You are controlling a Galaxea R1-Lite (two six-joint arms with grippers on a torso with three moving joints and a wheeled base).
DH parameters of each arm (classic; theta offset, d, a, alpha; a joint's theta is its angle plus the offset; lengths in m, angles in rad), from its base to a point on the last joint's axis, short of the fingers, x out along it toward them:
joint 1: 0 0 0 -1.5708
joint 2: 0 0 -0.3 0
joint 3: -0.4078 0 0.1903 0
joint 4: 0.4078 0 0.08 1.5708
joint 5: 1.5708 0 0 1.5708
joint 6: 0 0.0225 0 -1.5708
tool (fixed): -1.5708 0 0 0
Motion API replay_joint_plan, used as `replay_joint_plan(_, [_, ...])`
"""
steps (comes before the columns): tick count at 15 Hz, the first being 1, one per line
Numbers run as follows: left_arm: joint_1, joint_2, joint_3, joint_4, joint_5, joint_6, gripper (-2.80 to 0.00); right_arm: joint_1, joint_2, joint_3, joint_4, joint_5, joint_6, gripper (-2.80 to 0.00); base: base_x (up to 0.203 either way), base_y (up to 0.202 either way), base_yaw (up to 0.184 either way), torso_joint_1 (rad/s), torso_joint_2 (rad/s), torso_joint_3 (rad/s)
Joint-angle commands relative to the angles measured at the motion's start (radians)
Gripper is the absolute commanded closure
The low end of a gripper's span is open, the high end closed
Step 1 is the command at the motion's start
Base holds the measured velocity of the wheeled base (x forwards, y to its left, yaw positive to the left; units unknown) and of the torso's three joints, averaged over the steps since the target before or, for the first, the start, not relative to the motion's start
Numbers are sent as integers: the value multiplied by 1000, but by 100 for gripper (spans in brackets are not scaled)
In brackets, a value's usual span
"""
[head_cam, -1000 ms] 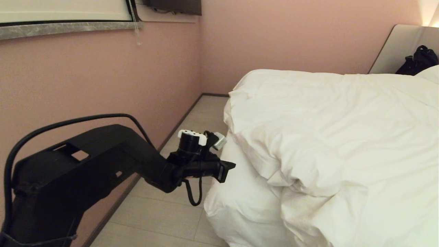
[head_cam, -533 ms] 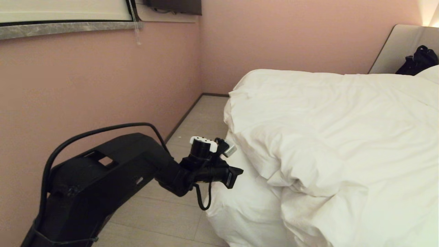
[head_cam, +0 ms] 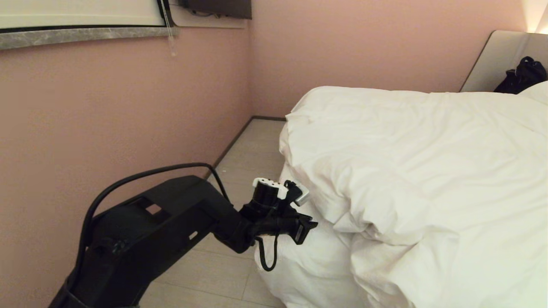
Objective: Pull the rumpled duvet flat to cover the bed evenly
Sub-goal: Flatten the corners of the folded blanket
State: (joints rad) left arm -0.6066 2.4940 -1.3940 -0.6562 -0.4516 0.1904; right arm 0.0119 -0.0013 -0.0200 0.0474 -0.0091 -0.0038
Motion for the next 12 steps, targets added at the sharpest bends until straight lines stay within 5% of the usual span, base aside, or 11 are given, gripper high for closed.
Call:
replay_joint_plan(1, [-9, 11, -13, -3, 7, 1, -280, 0, 1, 0, 0, 0, -1, 0, 0, 0, 0, 0, 0, 0])
replay_joint_plan(12, [-18, 150, -203, -4, 5, 30, -280, 0, 1, 0, 0, 0, -1, 0, 0, 0, 0, 0, 0, 0])
